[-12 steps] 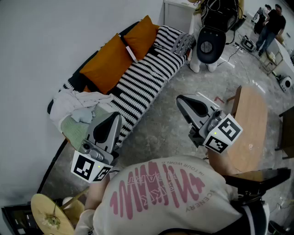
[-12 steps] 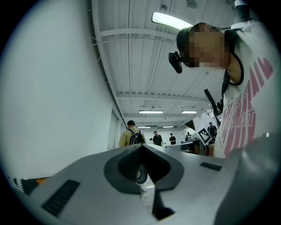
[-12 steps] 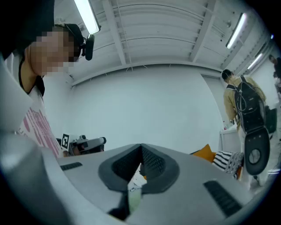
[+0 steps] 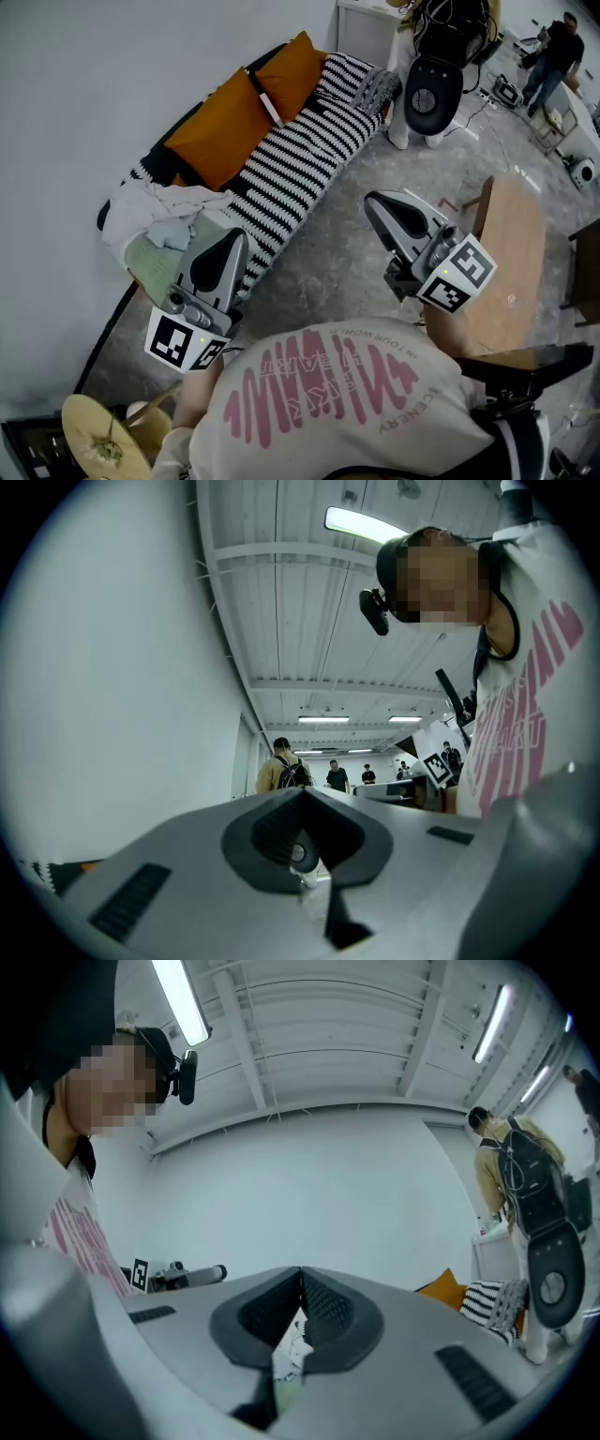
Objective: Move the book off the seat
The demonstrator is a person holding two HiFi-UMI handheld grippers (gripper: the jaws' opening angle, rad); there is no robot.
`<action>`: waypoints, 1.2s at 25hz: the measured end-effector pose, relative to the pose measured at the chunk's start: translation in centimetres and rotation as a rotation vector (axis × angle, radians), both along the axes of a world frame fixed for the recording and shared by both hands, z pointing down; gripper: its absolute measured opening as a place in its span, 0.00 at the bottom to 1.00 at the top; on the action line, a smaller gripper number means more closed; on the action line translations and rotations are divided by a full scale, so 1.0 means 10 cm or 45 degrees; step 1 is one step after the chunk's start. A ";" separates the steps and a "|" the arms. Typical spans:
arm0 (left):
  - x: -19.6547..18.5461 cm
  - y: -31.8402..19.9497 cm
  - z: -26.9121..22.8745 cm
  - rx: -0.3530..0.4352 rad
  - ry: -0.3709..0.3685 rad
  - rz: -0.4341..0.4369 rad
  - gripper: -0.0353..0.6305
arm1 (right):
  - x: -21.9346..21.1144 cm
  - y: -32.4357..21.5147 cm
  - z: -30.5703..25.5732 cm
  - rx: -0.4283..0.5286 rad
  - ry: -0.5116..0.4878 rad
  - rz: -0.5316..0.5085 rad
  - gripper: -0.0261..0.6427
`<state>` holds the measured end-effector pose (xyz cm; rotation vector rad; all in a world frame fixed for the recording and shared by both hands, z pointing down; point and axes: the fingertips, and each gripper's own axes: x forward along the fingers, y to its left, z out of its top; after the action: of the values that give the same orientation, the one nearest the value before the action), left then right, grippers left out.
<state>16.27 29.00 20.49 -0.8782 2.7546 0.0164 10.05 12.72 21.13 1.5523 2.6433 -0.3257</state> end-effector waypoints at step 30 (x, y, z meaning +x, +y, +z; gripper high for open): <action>-0.28 0.26 0.22 -0.011 0.031 0.067 0.06 | -0.24 0.25 0.31 0.036 0.035 0.052 0.05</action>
<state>13.45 31.65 22.65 -0.9582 2.7551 0.0247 7.65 15.25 24.26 1.5100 2.7082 -0.3104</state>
